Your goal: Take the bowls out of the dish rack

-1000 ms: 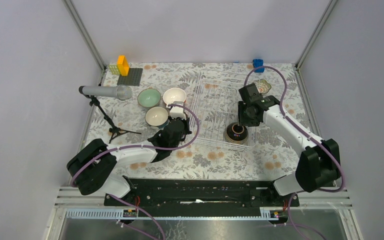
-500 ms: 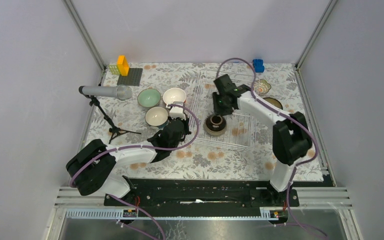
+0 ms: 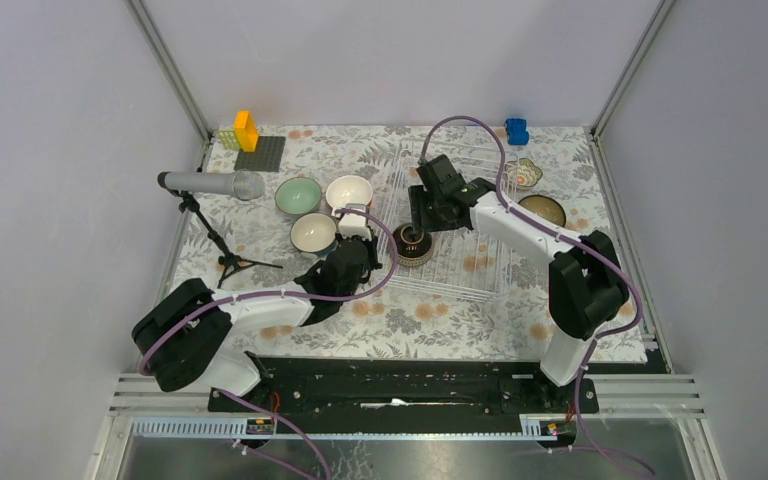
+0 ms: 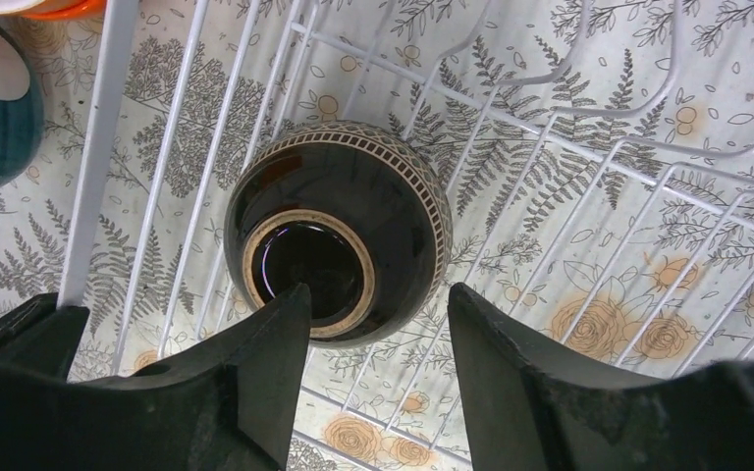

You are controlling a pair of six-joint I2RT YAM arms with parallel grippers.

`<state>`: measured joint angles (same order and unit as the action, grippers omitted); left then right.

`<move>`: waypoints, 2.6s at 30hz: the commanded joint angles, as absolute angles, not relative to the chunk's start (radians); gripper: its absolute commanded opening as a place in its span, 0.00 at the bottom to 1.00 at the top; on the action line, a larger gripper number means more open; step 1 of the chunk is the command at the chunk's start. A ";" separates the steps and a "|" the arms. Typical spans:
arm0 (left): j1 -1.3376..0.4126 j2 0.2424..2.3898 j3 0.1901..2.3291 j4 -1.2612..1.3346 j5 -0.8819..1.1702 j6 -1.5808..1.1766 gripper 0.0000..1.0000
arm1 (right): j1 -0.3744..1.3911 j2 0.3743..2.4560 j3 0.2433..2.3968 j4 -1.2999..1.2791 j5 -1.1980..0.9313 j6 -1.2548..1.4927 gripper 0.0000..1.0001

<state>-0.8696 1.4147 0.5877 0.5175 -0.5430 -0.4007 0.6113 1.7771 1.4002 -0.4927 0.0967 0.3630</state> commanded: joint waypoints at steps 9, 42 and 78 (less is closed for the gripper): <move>-0.876 1.360 0.590 0.588 -0.548 -0.414 0.02 | 0.556 1.684 1.221 -0.286 0.019 0.468 0.84; -0.874 1.362 0.572 0.602 -0.596 -0.480 0.01 | 0.454 1.834 1.001 0.097 -0.343 0.802 0.99; -0.876 1.324 0.555 0.581 -0.699 -0.483 0.01 | 0.409 1.400 0.910 0.008 -0.167 0.806 0.71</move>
